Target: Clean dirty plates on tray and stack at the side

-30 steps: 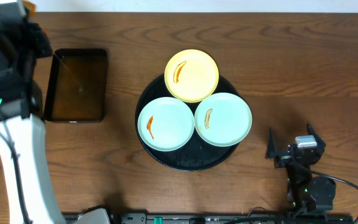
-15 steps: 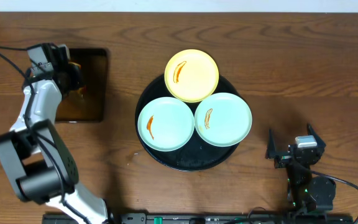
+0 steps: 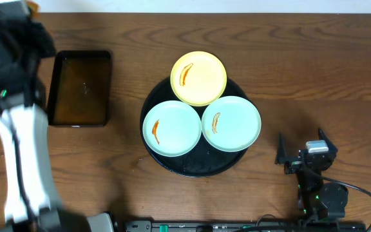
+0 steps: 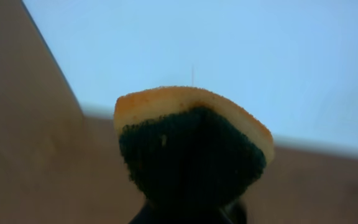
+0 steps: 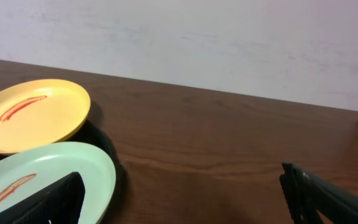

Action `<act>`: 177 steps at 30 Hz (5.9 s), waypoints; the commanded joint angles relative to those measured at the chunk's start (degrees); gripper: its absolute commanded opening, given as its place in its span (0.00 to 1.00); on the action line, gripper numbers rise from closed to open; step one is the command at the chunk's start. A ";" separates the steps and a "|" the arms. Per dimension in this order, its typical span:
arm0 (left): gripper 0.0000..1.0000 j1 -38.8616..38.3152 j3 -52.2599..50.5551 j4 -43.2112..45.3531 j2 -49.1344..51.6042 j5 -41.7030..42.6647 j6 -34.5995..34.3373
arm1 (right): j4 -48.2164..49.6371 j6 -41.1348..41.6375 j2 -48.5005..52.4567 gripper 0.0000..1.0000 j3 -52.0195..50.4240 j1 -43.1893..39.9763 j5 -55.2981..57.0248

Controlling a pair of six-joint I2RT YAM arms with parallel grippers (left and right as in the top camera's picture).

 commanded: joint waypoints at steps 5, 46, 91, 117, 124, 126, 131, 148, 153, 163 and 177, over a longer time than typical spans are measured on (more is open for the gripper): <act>0.07 0.20 -3.50 -8.37 12.09 -0.17 -0.70 | -0.24 -0.66 -0.31 0.99 -0.09 -0.46 0.15; 0.08 -37.92 -2.82 -38.64 19.32 12.70 -31.06 | -0.24 -0.66 -0.31 0.99 -0.09 -0.46 0.15; 0.82 -38.42 -2.86 -39.47 -2.32 -3.61 -28.55 | -0.24 -0.66 -0.31 0.99 -0.09 -0.46 0.15; 0.83 -38.34 -2.89 -41.97 -1.03 -9.57 -28.59 | 36.35 37.31 0.26 0.99 1.95 -0.42 -18.75; 0.83 -38.34 -2.89 -41.31 -0.92 -9.60 -28.59 | 18.43 25.55 16.83 0.99 21.31 -0.42 -30.80; 0.83 -38.34 -2.89 -41.31 -0.81 -9.60 -28.70 | 11.43 22.47 25.55 0.99 30.10 -0.42 -38.49; 0.83 -38.34 -2.93 -41.59 -0.72 -9.38 -30.99 | -11.15 15.87 49.68 0.99 54.34 -0.39 -55.52; 0.84 -38.34 -2.93 -45.16 -0.72 -9.40 -30.97 | -29.86 22.97 84.46 0.99 75.54 8.98 -64.00; 0.83 -38.34 -2.93 -45.24 -0.72 -9.40 -30.97 | -38.95 31.91 85.05 0.99 79.25 18.56 -24.70; 0.84 -38.34 -2.93 -44.98 -0.72 -9.40 -30.97 | -64.89 26.80 103.23 0.99 102.55 25.14 -10.82; 0.94 -38.34 -2.93 -44.68 -0.72 -9.40 -30.97 | -55.21 26.75 109.20 0.67 101.48 27.39 -11.17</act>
